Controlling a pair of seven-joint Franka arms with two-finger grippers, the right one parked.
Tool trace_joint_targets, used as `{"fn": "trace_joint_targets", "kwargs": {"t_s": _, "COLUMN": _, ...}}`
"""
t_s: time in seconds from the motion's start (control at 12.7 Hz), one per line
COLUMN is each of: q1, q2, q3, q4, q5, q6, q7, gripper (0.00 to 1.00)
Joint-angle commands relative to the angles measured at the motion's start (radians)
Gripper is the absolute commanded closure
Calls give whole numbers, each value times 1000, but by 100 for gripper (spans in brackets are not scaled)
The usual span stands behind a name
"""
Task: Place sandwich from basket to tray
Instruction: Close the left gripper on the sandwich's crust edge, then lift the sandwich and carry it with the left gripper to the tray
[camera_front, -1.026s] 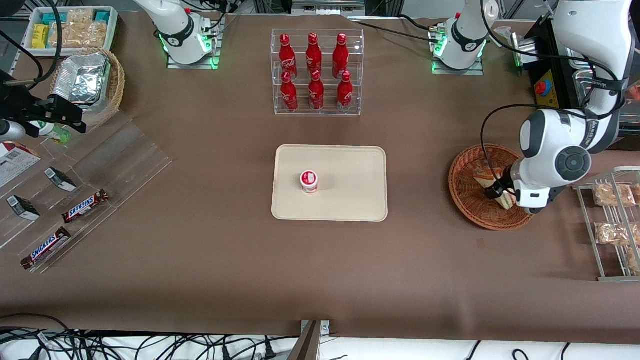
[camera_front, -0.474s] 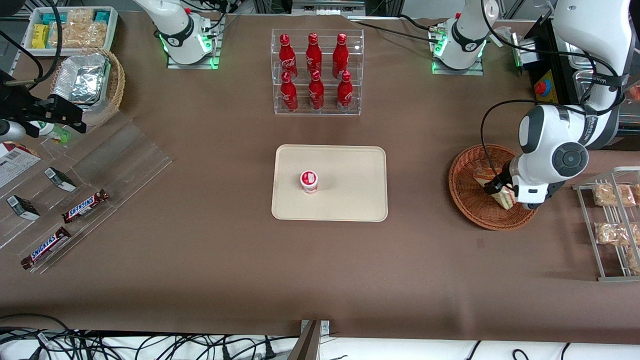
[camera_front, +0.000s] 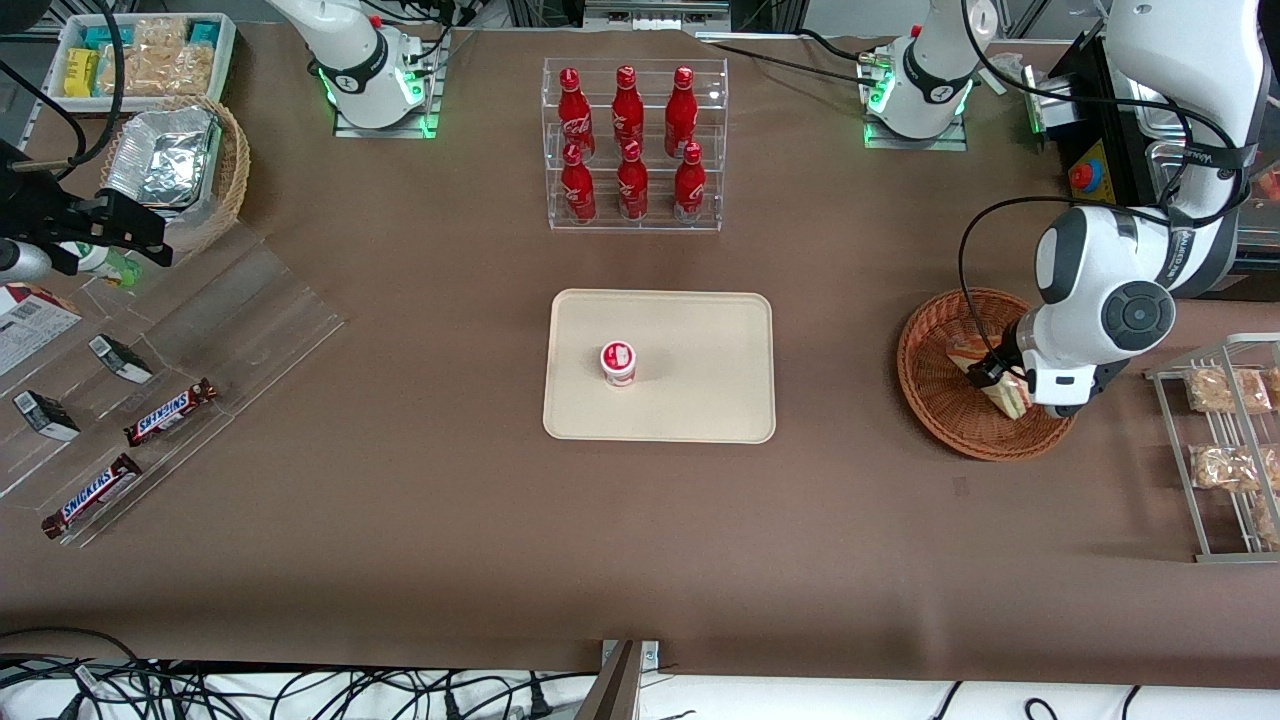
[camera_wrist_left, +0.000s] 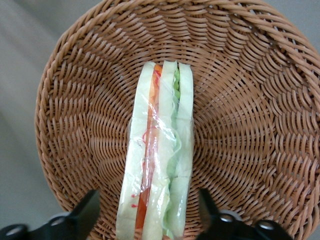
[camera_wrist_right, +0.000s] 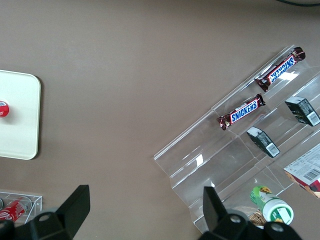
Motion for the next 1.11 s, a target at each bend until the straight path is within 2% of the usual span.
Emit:
{"fn": "trace_joint_targets", "kwargs": {"t_s": 0.0, "q1": -5, "q2": -19, "q3": -2, "q4": -12, "q5": 27, "q6": 1, "q7": -25, "gripper": 64}}
{"fn": "trace_joint_targets", "kwargs": {"t_s": 0.24, "q1": -5, "q2": -19, "q3": -5, "q4": 17, "q5": 25, "q6": -9, "q7": -23, "gripper": 67}}
{"fn": "trace_joint_targets", "kwargs": {"t_s": 0.32, "q1": -5, "q2": -19, "q3": -16, "q4": 37, "q5": 25, "q6": -17, "q7": -18, "gripper": 72}}
{"fn": "trace_joint_targets", "kwargs": {"t_s": 0.39, "q1": -5, "q2": -17, "q3": -17, "q4": 60, "q5": 27, "q6": -49, "q7": -11, "gripper": 72}}
{"fn": "trace_joint_targets", "kwargs": {"t_s": 0.63, "q1": -14, "q2": -22, "q3": -28, "q4": 152, "q5": 27, "q6": -187, "q7": 110, "gripper": 72}}
{"fn": "trace_joint_targets", "kwargs": {"t_s": 1.03, "q1": -20, "q2": -21, "q3": -126, "q4": 377, "q5": 28, "q6": -495, "q7": 337, "gripper": 72}}
